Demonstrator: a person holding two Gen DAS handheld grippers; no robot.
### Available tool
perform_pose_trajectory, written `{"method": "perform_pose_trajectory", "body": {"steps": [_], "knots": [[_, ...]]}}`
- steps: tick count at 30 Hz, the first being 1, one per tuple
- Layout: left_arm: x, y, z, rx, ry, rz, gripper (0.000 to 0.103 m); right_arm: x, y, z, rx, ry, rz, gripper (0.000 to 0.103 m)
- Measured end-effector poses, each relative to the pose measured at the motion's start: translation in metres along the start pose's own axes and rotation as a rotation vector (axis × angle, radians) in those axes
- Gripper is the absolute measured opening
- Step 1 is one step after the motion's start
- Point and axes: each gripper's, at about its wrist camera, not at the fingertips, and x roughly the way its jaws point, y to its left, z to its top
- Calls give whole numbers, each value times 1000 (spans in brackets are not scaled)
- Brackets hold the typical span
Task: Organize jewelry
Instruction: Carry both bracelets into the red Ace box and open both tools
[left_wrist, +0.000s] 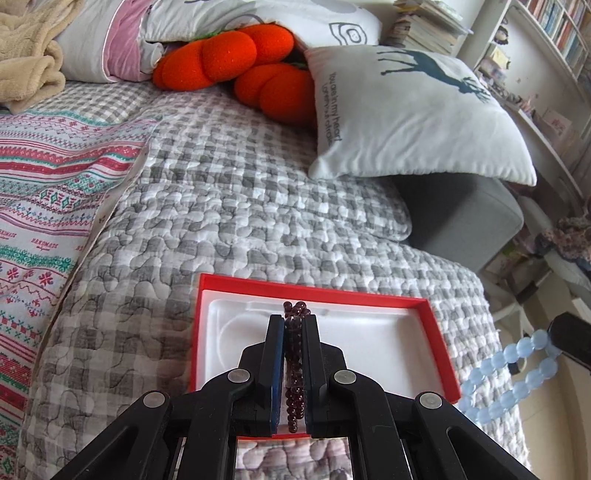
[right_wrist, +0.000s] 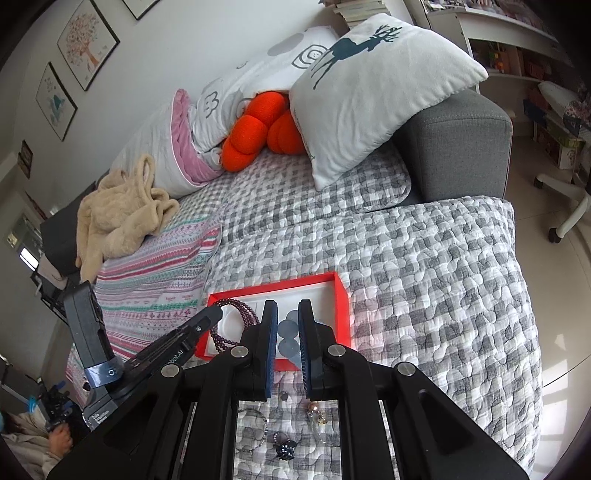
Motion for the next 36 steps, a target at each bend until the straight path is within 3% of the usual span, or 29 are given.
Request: {"method": "perform_pose_trajectory", "body": {"steps": [9, 16, 25, 27, 29, 31, 36], "knots": [[14, 18, -4, 13, 48, 77, 3, 38, 36, 0, -73, 22, 80, 12], [17, 12, -5, 58, 45, 107, 3, 67, 15, -7, -113, 69, -28, 12], [18, 4, -7, 120, 44, 155, 5, 81, -1, -12, -141, 85, -96, 13], [16, 2, -7, 126, 55, 146, 15, 77, -1, -12, -133, 85, -88, 15], [10, -2, -8, 138, 49, 139, 32, 71, -1, -12, -134, 80, -88, 28], [1, -7, -10, 160, 35, 144, 37, 62, -2, -12, -134, 64, -87, 38], [-23, -13, -18, 190, 1, 160, 58, 41, -3, -19, -139, 51, -101, 39]]}}
